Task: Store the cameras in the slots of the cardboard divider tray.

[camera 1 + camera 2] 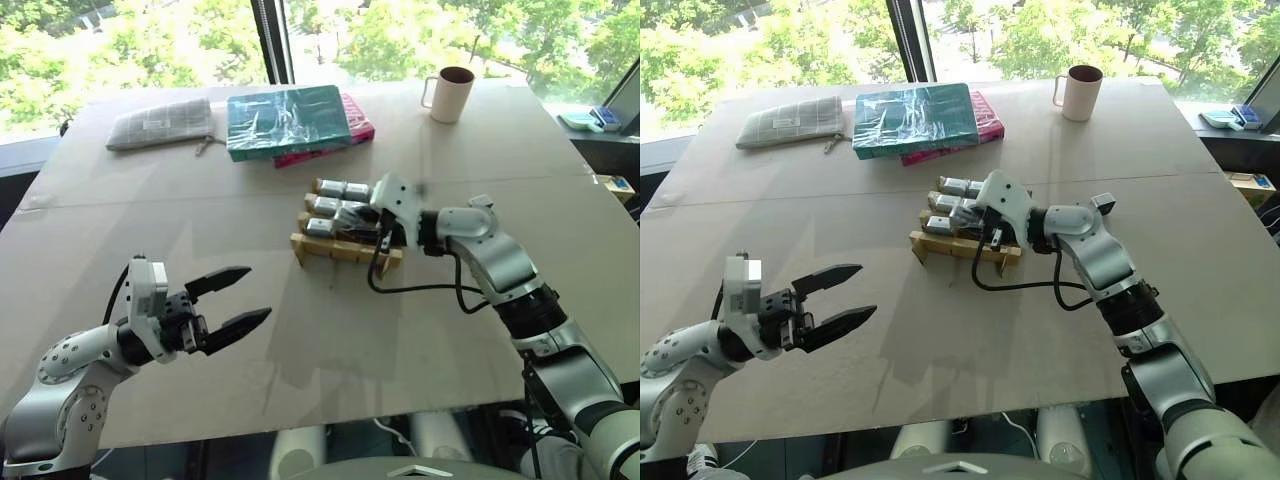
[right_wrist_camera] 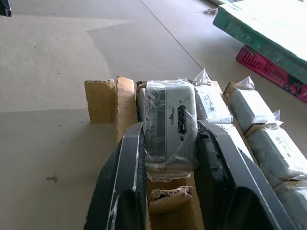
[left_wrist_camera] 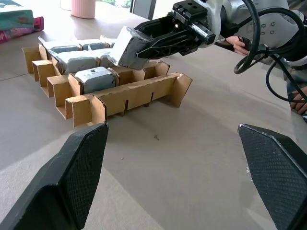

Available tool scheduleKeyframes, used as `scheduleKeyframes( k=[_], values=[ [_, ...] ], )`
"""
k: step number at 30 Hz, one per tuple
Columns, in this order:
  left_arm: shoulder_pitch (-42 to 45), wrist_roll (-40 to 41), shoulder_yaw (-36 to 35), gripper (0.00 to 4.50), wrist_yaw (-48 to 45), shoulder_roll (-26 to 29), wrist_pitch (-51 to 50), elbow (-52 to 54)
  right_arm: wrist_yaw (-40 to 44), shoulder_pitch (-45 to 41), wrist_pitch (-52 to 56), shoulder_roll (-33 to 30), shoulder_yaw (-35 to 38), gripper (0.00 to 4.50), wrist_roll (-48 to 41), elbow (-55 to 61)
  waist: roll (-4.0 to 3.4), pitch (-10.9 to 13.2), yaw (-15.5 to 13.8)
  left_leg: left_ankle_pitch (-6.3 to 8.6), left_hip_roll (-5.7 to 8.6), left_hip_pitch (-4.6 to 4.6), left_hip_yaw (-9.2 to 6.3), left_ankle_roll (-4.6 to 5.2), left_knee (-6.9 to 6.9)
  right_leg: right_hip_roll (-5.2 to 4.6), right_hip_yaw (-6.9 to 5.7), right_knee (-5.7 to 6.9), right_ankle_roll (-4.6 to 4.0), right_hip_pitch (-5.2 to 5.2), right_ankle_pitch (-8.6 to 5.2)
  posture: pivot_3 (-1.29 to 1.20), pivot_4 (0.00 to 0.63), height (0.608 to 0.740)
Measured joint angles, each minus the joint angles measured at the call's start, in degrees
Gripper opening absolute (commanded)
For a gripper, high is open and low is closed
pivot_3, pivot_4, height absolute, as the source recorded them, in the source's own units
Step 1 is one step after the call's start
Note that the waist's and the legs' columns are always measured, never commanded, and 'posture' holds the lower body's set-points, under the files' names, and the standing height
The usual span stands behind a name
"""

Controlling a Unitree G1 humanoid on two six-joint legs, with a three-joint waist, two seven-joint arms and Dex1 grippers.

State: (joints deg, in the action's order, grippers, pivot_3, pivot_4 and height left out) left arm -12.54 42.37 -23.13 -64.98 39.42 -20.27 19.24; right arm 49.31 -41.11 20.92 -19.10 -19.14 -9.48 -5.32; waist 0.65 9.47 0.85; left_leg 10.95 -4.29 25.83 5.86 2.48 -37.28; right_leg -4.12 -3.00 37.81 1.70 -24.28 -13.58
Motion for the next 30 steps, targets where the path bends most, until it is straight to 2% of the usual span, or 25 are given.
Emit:
scheduleKeyframes(
  k=[16,17,18,20,24,27,30],
  values=[
    [-0.1,0.1,0.0,4.50,0.5,-0.5,0.4,0.5,4.2,0.9,-5.2,-1.1,-0.4,0.82,3.0,-5.3,0.00,0.0,0.0,0.07,0.01,0.00,0.01,-0.11,0.01,0.00,0.00,-0.01,0.00,0.00,0.00,0.00,0.150,0.740],
    [-0.1,0.1,0.1,4.50,0.5,-0.5,0.6,0.5,5.5,-0.1,-5.5,-1.3,-0.9,1.86,3.2,-6.3,0.00,0.0,0.0,0.07,0.01,-0.01,0.02,-0.11,0.01,0.00,0.01,-0.01,0.00,0.00,0.00,0.00,0.150,0.740],
    [-0.1,0.1,0.1,4.50,0.5,-0.5,0.7,0.5,7.0,-1.1,-5.6,-1.5,-1.5,2.12,3.6,-7.3,0.00,0.0,0.0,0.06,0.01,-0.02,0.01,-0.10,0.01,0.02,0.01,-0.01,0.00,0.00,0.00,0.00,0.150,0.740],
    [-0.1,0.0,0.1,4.50,0.5,-0.6,0.7,0.5,8.3,-1.9,-6.1,-1.1,-2.2,2.91,3.8,-9.4,0.00,0.0,0.0,0.05,0.00,-0.01,0.02,-0.08,0.03,0.02,0.00,-0.01,0.00,0.00,0.00,0.00,0.150,0.740],
    [-0.2,0.0,0.1,4.50,0.5,-0.8,0.9,0.5,6.6,-2.4,-5.3,-0.7,0.6,3.02,2.5,-7.8,-0.03,0.0,0.0,0.06,0.00,0.03,0.03,-0.11,0.04,0.00,0.03,-0.01,0.00,-0.06,0.00,0.00,0.150,0.740],
    [-0.1,0.0,0.4,4.50,0.8,-1.1,1.0,0.5,5.9,-0.7,0.4,-3.4,6.4,3.02,-2.5,4.0,-0.02,0.0,-0.4,0.07,-0.02,0.08,-0.02,-0.12,0.10,-0.04,0.01,-0.06,0.00,-0.06,0.00,0.00,0.150,0.740],
    [0.4,0.0,1.1,4.50,1.4,-1.6,1.0,0.5,5.3,2.7,5.9,-8.2,11.9,4.34,-6.7,14.7,0.03,0.0,-0.5,0.10,0.00,0.04,-0.02,-0.14,0.13,-0.07,-0.01,-0.17,0.00,-0.05,-0.01,0.00,0.150,0.740]
  ],
)
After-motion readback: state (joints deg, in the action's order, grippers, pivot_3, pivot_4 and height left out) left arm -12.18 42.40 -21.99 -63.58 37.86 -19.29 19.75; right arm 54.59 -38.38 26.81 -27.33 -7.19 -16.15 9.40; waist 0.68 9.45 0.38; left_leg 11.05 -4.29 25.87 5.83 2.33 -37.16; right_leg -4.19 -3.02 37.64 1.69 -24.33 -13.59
